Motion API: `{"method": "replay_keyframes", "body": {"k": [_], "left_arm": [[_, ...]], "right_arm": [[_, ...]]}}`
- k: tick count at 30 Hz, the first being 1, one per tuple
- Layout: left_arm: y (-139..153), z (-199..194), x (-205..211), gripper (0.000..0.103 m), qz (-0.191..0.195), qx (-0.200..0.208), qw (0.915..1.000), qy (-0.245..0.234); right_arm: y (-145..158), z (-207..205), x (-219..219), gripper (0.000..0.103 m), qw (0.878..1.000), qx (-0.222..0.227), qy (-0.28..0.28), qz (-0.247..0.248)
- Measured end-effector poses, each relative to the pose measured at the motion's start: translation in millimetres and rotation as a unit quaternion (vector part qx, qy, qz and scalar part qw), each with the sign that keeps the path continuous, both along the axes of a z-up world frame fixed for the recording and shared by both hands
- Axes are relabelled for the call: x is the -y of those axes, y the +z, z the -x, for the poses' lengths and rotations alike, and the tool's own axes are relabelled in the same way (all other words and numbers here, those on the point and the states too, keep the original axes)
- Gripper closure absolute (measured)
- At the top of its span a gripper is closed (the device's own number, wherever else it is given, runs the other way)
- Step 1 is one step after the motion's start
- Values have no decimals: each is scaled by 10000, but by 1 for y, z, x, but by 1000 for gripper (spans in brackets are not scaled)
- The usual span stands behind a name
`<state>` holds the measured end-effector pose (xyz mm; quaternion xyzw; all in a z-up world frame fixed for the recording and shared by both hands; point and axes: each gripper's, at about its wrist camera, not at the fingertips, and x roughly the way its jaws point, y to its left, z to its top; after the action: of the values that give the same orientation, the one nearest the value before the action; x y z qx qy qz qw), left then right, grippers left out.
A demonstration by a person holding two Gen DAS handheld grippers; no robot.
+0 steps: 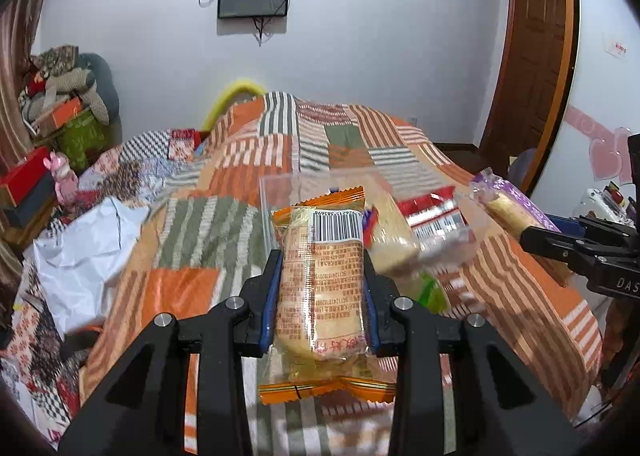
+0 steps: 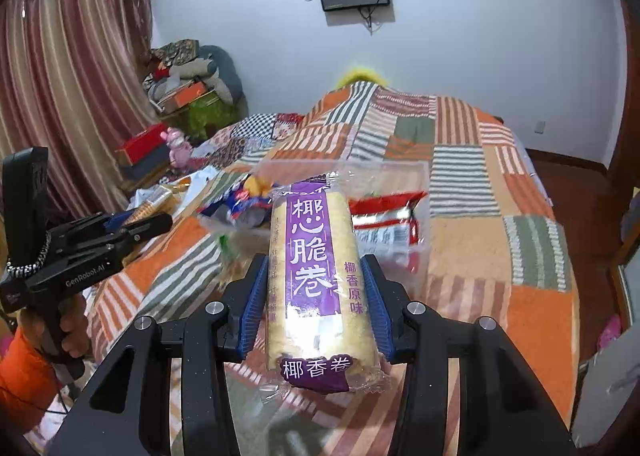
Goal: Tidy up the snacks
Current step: 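Carry the biscuit pack and purple roll pack into the clear box and release both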
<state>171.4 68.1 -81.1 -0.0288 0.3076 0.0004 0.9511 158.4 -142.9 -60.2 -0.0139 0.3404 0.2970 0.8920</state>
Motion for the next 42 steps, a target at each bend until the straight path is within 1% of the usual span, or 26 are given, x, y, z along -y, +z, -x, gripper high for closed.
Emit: {"method": "replay_keyframes", "body": {"k": [2, 4, 6, 11, 18, 27, 33, 36, 42], "left_arm": [[4, -5, 1, 69, -79, 68, 9999, 5], [8, -12, 3, 69, -256, 193, 9995, 54], [9, -18, 4, 69, -328, 218, 9992, 58], [8, -40, 3, 69, -302, 191, 9993, 64], [4, -73, 3, 69, -266, 4, 9996, -47], [-9, -113, -6, 69, -257, -221, 9994, 28], [-22, -135, -13, 69, -177, -396, 9990, 61], [-29, -142, -19, 69, 60, -462, 9989, 89], [-38, -149, -23, 69, 241, -568, 9980, 137]], "right_arm": [[3, -5, -1, 60, 10000, 33, -44, -20], [5, -11, -2, 60, 9999, 82, -89, -28], [8, -16, -3, 60, 9998, 122, -136, -54], [12, -27, -5, 60, 9994, 223, -239, -70], [8, -46, -6, 60, 9991, 221, -316, -156], [-8, -75, -16, 60, 9990, 1, -373, -230], [-22, -93, -24, 60, 9988, -200, -410, -170], [-28, -100, -29, 60, 9988, -266, -414, -73], [-36, -113, -37, 60, 9984, -399, -408, 26]]}}
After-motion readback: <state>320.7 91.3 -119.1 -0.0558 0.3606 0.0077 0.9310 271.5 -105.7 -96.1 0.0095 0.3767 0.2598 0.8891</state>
